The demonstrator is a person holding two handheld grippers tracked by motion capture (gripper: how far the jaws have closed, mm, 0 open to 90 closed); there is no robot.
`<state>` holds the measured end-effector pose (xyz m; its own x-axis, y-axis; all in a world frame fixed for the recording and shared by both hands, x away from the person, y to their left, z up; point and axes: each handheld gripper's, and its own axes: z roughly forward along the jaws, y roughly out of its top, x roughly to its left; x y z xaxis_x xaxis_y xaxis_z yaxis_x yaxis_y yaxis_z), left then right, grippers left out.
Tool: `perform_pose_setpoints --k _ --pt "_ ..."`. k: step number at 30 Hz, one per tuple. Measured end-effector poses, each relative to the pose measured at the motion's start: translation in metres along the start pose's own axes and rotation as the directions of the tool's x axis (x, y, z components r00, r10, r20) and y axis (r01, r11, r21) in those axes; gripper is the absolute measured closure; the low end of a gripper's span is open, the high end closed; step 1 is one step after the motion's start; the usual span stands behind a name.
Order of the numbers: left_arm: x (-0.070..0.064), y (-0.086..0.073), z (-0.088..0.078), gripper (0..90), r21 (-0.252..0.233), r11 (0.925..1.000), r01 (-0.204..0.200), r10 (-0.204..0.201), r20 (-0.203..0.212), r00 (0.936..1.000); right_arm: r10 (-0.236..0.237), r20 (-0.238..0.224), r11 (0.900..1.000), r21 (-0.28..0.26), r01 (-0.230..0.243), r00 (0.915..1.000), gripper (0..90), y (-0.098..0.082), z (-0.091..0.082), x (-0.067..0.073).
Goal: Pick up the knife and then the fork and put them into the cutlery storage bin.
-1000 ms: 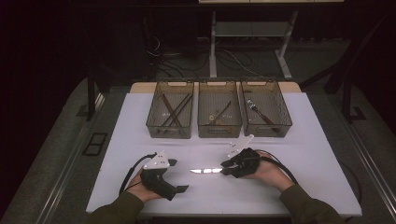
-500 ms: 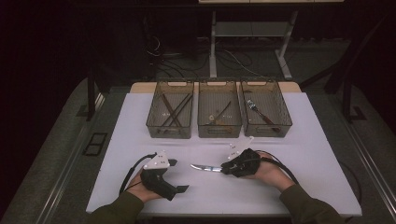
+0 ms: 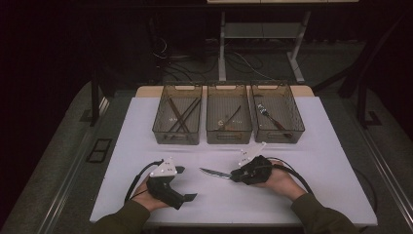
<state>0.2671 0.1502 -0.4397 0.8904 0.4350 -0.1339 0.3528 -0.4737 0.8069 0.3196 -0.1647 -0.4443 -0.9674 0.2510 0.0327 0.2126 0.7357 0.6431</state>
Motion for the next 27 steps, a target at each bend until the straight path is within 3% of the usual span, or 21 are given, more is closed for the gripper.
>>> perform_pose_setpoints --k 10,21,23,24,27 --pt "0.000 0.000 0.000 0.0 0.003 1.0000 -0.003 0.003 0.001 1.0000 0.038 0.001 0.999 0.010 -0.038 0.9993 77.8 0.001 -0.004 -0.004" --pt "0.000 0.000 0.000 0.0 0.003 1.0000 -0.005 0.005 0.002 1.0000 0.069 0.040 0.997 -0.023 -0.068 0.9968 77.7 0.000 -0.027 -0.012" --pt "0.000 0.000 0.000 0.0 0.003 1.0000 -0.004 0.004 0.002 1.0000 0.101 0.037 0.994 -0.039 -0.099 0.9942 77.7 0.001 -0.031 -0.012" --pt "0.000 0.000 0.000 0.0 0.003 1.0000 -0.004 0.004 0.003 1.0000 0.073 0.051 0.997 -0.033 -0.072 0.9960 77.7 0.000 -0.033 -0.015" --pt "0.000 0.000 0.000 0.0 0.003 1.0000 -0.005 0.005 0.005 1.0000 0.088 0.065 0.995 -0.043 -0.086 0.9940 77.7 -0.001 -0.041 -0.018"
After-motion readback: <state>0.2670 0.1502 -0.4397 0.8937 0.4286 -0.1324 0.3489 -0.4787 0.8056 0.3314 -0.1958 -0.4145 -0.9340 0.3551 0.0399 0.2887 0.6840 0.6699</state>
